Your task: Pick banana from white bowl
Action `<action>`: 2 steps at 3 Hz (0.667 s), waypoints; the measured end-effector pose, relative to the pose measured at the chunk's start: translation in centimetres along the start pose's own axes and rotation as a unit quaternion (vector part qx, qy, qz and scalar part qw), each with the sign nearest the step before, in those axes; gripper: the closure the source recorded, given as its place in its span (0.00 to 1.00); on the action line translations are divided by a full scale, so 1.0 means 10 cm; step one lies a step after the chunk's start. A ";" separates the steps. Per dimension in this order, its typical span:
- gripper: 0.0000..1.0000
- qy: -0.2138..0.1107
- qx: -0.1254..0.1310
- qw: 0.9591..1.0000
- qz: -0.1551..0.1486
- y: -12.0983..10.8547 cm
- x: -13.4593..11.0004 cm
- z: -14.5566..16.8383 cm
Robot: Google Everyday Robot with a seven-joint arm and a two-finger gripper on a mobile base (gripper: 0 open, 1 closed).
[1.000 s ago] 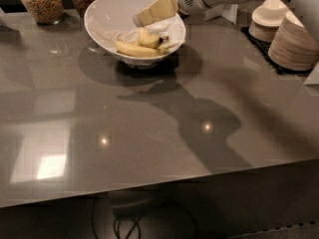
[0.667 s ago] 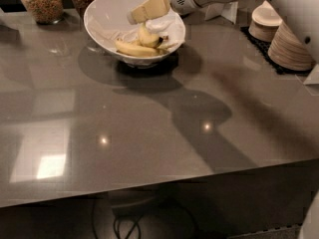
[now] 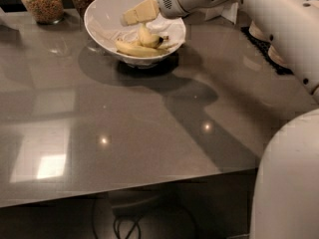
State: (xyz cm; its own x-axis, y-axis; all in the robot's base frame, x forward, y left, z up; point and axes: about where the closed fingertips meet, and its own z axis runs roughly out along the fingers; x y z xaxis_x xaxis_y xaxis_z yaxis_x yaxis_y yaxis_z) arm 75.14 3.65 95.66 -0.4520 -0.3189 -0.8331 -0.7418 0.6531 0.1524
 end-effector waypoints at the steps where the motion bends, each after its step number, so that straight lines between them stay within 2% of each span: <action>1: 0.08 0.020 0.000 1.000 0.024 -0.10 0.09 0.15; 2: 0.15 0.047 0.005 0.998 0.045 -0.20 0.24 0.25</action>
Offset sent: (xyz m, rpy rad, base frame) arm 0.0233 -0.0146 -0.0520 -0.0585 0.1845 -0.0777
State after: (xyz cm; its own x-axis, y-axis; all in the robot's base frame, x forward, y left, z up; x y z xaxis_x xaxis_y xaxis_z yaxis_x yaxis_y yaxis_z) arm 76.79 3.35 92.06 -0.5611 -0.3225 -0.7623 -0.6914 0.6889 0.2175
